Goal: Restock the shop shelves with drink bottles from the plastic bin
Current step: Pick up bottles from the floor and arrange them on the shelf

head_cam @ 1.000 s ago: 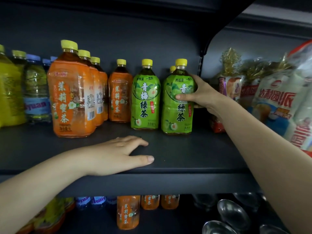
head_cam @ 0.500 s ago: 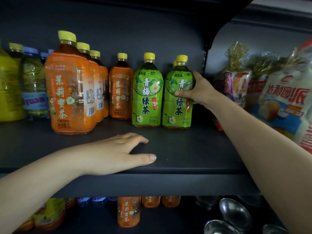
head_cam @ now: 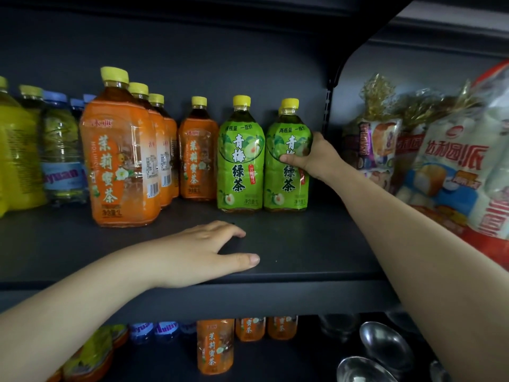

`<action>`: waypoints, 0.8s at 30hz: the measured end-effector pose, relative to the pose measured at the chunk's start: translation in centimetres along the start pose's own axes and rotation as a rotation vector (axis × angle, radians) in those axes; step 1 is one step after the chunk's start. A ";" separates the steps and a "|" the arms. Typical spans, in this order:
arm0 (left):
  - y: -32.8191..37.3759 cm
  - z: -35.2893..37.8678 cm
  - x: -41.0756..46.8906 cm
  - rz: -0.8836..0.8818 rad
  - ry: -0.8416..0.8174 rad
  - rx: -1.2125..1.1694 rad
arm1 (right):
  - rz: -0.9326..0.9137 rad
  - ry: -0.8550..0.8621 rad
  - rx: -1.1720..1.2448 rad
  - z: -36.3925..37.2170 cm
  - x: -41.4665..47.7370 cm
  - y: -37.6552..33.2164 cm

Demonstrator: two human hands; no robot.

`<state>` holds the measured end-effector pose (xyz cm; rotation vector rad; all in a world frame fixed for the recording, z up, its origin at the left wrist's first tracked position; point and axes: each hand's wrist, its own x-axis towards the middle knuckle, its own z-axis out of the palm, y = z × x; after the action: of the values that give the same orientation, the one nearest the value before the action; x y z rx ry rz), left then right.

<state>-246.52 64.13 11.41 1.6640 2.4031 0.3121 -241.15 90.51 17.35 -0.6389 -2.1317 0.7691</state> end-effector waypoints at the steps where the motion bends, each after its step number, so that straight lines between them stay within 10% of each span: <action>1: -0.1 0.1 0.1 0.005 0.006 -0.002 | 0.025 0.005 -0.007 0.1 -0.3 -0.1; 24: 0.0 -0.9 -3.0 -0.079 0.405 0.123 | 0.112 -0.210 -0.432 -1.7 -16.4 -4.1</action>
<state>-245.76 61.28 12.43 1.6841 2.8229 0.5442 -231.03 77.57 13.07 -0.9437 -2.4998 0.4465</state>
